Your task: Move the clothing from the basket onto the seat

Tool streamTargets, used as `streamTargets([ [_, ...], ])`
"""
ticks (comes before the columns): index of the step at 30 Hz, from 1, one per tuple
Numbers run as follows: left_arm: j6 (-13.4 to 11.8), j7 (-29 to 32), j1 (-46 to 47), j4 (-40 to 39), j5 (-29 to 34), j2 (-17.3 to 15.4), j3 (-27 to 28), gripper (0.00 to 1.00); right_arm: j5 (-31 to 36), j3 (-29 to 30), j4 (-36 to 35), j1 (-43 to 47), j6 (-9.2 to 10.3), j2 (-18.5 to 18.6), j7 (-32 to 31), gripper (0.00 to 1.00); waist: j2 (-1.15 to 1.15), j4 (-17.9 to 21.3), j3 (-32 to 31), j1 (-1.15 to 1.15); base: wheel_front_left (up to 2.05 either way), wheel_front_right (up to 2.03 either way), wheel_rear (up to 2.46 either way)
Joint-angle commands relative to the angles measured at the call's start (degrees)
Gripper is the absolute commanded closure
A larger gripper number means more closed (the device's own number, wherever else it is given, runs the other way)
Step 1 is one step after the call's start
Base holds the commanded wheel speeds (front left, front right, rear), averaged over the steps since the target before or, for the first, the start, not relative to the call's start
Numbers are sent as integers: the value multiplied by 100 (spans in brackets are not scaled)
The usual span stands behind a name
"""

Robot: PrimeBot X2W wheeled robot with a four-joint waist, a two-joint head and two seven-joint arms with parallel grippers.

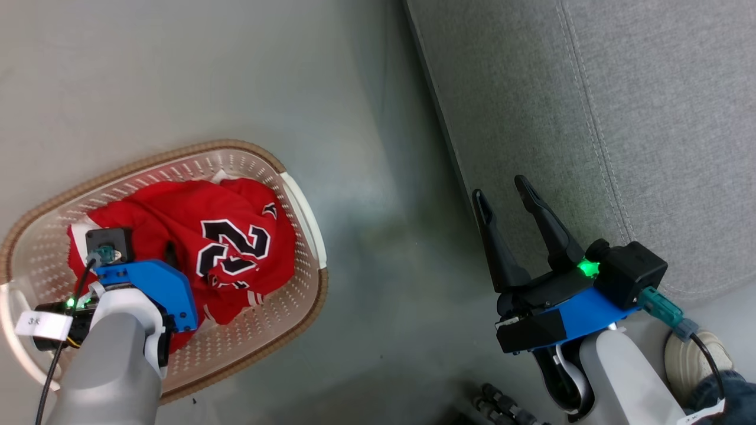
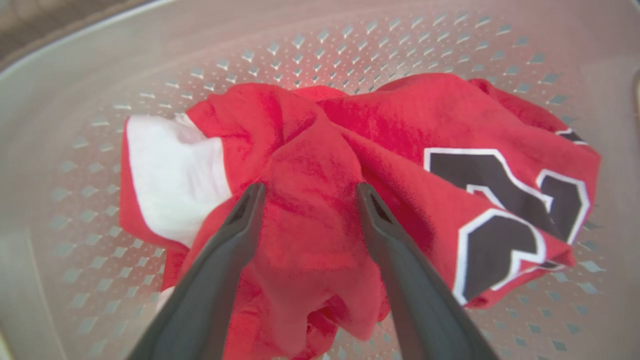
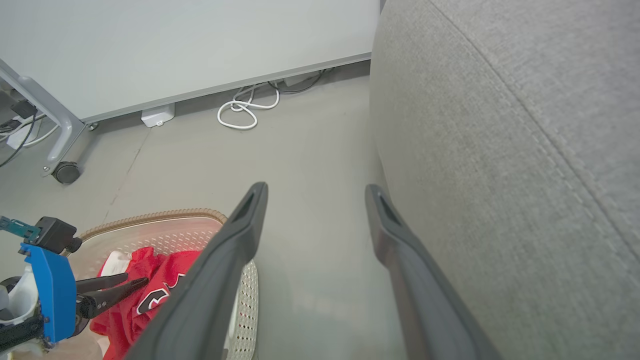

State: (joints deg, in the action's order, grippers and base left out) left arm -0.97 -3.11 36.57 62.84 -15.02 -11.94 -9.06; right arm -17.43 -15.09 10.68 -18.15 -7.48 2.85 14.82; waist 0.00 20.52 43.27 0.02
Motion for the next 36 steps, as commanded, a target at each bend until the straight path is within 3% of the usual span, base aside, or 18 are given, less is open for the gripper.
streamTargets([
  [1, -15, 25, 122, 25, 0, -41, 15, 0, -62, -7, 6, -98, -3, 6, 37, 0, 0, 118, 199, -2, 0, 0, 0],
  [7, -309, 308, 350, 295, 70, -95, -63, 0, -127, -41, -81, -179, -3, 6, 42, 0, 0, 92, 352, -2, 0, 0, 0],
  [8, -334, 326, 378, 319, 75, -87, -73, 54, -132, -58, -91, -186, -3, 7, 43, 0, 0, 86, 359, -2, 0, 0, 0],
  [9, -352, 318, 403, 338, 76, -78, -86, 64, -149, -74, -106, -194, -3, 7, 43, 0, 0, 80, 362, -2, 0, 0, 0],
  [10, -354, 310, 416, 360, 78, -70, -100, 100, -167, -85, -113, -197, -3, 7, 44, 0, 0, 74, 359, -2, 0, 0, 0],
  [24, -163, 30, 498, 590, -64, 90, -193, 100, -147, -74, 2, -239, -3, 7, 43, 0, 0, -93, 43, -2, 0, 0, 0],
  [36, 274, -539, 225, 656, -281, 554, -286, 100, 87, -34, 333, -188, -3, 12, 41, 0, 0, -694, -1075, -2, 0, 0, 0],
])
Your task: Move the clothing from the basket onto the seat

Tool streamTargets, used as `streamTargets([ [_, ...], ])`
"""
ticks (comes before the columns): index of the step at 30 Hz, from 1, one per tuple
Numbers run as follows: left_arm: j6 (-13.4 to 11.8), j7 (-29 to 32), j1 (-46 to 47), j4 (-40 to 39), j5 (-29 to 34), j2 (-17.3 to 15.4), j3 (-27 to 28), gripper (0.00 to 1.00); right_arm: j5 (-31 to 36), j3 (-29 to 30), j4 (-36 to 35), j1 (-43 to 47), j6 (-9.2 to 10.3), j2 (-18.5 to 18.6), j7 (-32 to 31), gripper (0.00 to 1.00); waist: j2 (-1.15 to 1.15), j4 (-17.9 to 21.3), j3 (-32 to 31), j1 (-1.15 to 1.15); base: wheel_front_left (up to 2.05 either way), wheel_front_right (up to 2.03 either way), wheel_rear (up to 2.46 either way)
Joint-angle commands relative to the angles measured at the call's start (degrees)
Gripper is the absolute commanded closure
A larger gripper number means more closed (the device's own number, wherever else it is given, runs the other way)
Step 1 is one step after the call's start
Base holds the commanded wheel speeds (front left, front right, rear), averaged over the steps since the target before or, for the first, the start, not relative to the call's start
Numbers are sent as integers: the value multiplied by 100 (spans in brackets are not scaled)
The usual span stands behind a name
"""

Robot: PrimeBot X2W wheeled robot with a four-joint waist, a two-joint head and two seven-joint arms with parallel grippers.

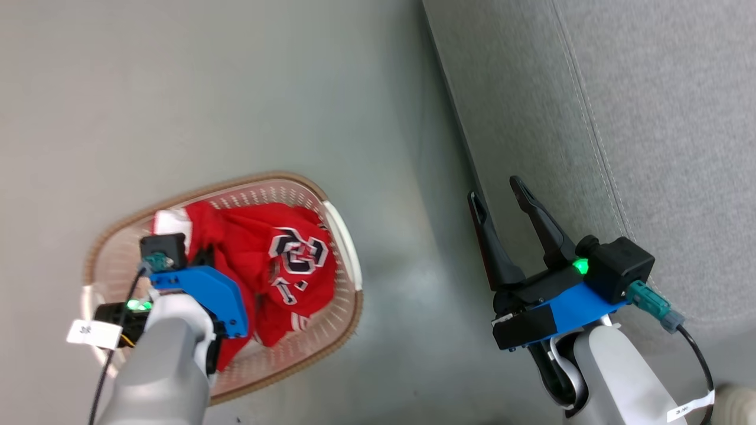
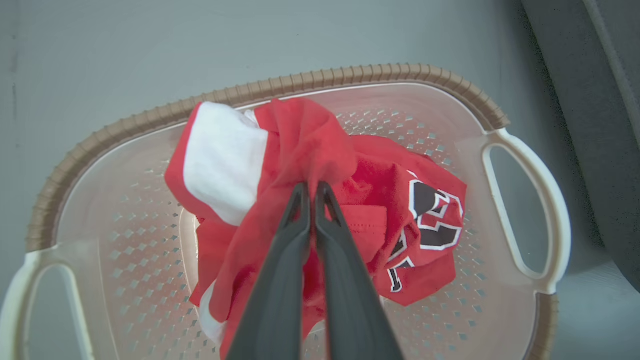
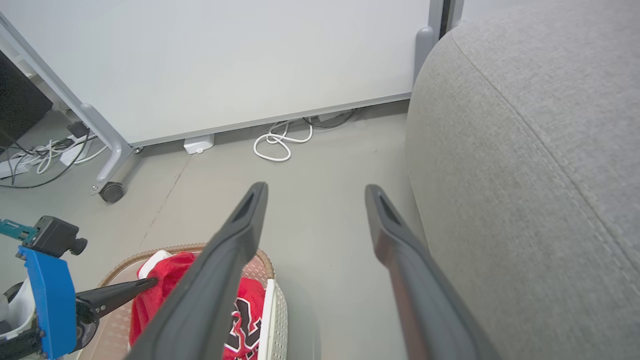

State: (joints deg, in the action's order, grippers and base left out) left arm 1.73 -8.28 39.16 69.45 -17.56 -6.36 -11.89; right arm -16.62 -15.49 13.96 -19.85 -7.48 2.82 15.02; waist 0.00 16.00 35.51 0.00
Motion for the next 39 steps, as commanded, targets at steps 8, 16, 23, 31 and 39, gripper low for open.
streamTargets([
  [8, 390, -373, -265, -135, -185, 278, -202, 100, 284, 110, 358, 251, -3, 14, -28, 0, 0, -862, -1346, 0, 0, 0, 0],
  [16, 534, -518, -514, -581, -576, 349, -525, 100, 394, 120, 408, 608, -3, 16, -274, 0, 0, -1355, -2280, 0, 0, 0, 0],
  [23, 568, -479, -713, -1504, -1191, 349, -1200, 100, 389, 156, 389, 1028, -3, 15, -470, 0, 0, -1661, -3097, 0, 0, 0, 0],
  [31, 297, -190, -450, -2641, -1541, 346, -1796, 100, 352, 151, 276, 1361, -3, 14, -682, 0, 0, -1854, -3660, 0, 0, 0, 0],
  [39, 48, 119, 25, -3381, -1832, 347, -2369, 100, 325, -59, 113, 1462, -3, 15, -883, 0, 0, -1917, -3780, 0, 0, 0, 0],
])
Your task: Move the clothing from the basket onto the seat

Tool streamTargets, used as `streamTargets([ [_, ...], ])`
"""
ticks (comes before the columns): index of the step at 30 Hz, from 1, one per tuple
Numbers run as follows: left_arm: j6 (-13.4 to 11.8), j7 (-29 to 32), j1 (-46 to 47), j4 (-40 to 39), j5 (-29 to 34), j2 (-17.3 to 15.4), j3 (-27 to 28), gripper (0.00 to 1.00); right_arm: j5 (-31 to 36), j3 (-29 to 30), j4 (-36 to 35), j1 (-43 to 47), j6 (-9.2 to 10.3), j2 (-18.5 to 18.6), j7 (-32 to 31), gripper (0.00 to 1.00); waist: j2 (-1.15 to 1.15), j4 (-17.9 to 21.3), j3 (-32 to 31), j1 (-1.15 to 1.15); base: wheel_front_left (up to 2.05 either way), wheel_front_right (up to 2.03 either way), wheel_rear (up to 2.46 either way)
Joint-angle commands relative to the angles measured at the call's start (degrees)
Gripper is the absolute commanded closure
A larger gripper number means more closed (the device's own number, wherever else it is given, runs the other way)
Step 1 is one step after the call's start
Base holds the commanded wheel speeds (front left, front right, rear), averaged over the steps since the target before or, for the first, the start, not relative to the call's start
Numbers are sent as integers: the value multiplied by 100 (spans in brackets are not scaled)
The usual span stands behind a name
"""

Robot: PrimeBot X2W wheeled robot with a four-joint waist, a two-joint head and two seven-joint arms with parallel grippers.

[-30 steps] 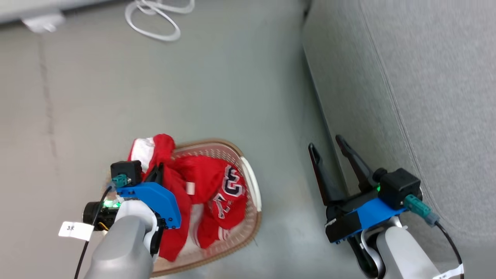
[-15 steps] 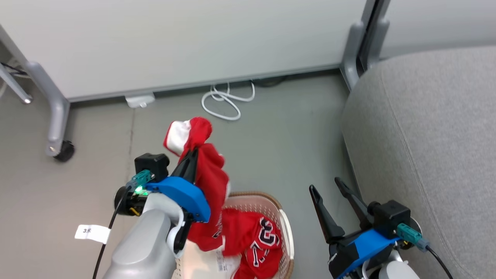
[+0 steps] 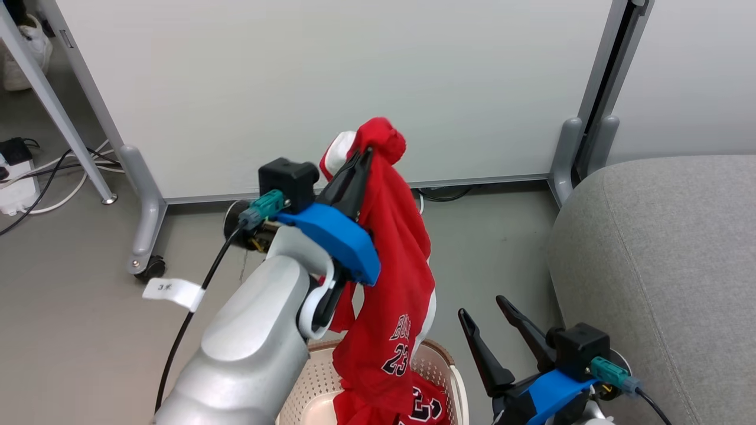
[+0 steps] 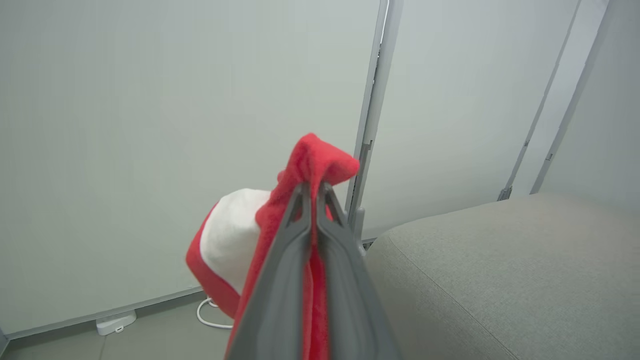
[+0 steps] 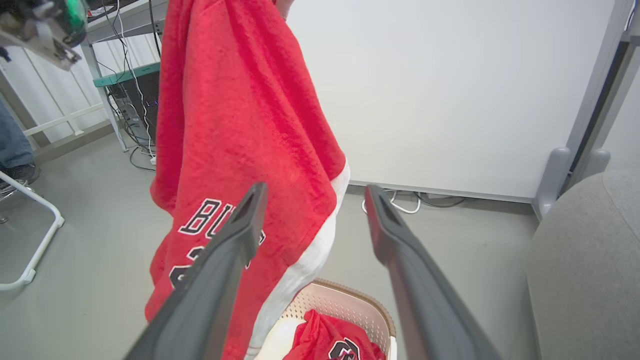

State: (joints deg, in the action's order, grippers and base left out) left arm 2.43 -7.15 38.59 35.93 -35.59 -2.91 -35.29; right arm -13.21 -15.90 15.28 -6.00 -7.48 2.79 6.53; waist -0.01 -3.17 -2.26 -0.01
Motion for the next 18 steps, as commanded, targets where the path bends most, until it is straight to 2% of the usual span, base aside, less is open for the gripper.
streamTargets([
  [1, -59, 31, 131, -76, -68, 1, -104, 100, -35, -43, -40, 64, -3, 18, -47, 0, 1, 5, -9, 1, 0, 0, 0],
  [9, -245, 51, 415, -167, -345, -1, -646, 100, -110, -220, -86, -95, -3, 18, -170, 0, 1, 89, -7, 1, 0, 0, 0],
  [18, -302, 27, 589, -193, -616, 0, -1285, 100, -121, -223, -14, -269, -3, 18, -218, 0, 1, 114, 15, 1, 0, 0, 0],
])
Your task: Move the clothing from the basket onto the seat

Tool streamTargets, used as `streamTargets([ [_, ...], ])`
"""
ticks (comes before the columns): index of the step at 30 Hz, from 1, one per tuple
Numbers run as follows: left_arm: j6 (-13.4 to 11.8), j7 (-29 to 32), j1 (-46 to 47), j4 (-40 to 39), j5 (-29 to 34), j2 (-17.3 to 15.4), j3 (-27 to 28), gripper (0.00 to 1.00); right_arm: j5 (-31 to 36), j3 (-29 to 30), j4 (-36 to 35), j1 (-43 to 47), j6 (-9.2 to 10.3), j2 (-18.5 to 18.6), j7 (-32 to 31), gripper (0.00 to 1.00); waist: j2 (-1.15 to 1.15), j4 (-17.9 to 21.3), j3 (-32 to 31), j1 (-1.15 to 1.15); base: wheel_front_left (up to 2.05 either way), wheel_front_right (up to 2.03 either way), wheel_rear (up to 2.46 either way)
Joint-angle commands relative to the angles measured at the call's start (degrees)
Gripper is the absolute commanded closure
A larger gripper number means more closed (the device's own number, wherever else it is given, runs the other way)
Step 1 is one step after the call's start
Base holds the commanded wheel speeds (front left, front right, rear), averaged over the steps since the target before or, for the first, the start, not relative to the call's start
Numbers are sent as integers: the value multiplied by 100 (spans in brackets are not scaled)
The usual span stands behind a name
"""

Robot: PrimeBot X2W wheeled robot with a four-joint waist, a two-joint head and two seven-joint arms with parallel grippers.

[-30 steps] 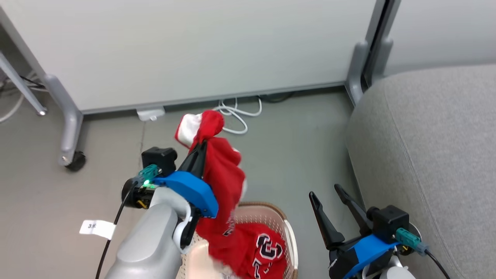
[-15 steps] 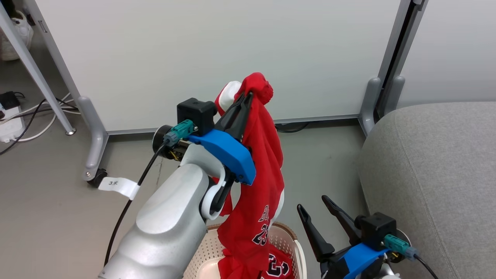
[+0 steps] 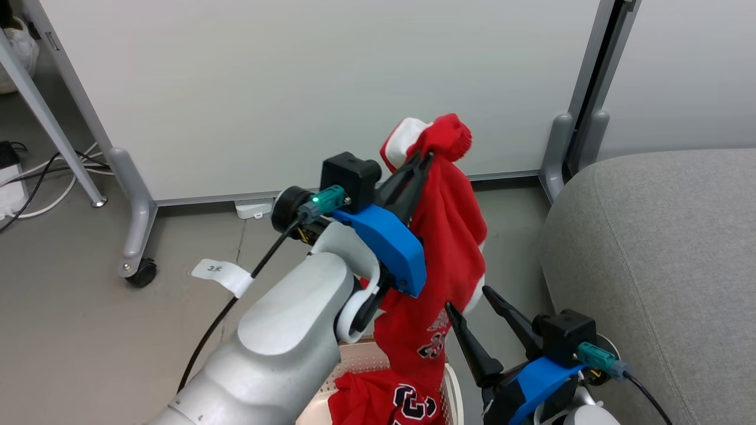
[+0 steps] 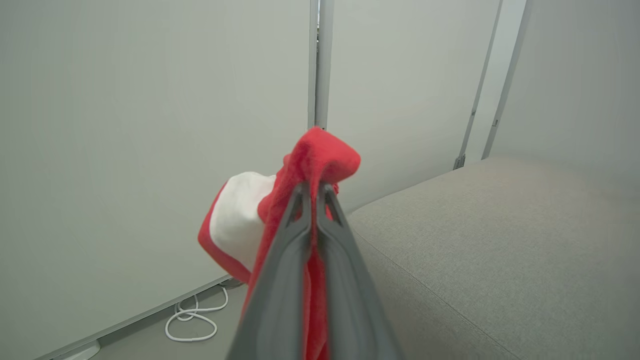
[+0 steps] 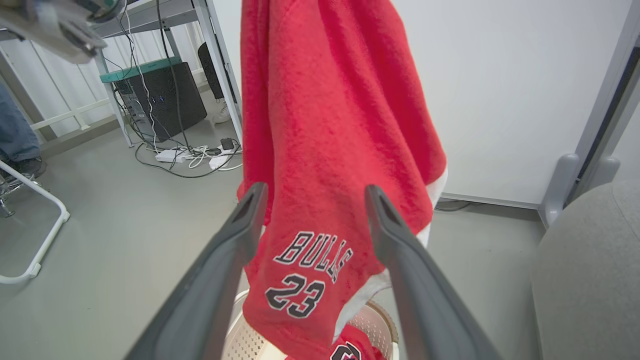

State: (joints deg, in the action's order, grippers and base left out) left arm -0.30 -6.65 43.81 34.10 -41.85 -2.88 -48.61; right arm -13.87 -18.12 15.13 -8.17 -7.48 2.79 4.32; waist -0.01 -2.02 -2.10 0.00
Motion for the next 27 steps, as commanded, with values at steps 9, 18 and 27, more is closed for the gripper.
streamTargets([
  [9, -161, -128, 248, -110, -419, -3, -641, 100, -115, -88, 143, -319, -3, 17, -6, 0, 1, 76, 34, 0, 0, 0, 0],
  [18, -266, -238, 427, -249, -818, -3, -1188, 100, -188, -164, 739, -759, -3, 18, 8, 0, 1, 71, 26, 0, 0, 0, 0],
  [27, -360, -386, 651, -252, -1169, -3, -1555, 100, -67, -129, 1582, -1250, -3, 17, -4, 12, 1, 70, -4, 0, 0, 0, 0],
])
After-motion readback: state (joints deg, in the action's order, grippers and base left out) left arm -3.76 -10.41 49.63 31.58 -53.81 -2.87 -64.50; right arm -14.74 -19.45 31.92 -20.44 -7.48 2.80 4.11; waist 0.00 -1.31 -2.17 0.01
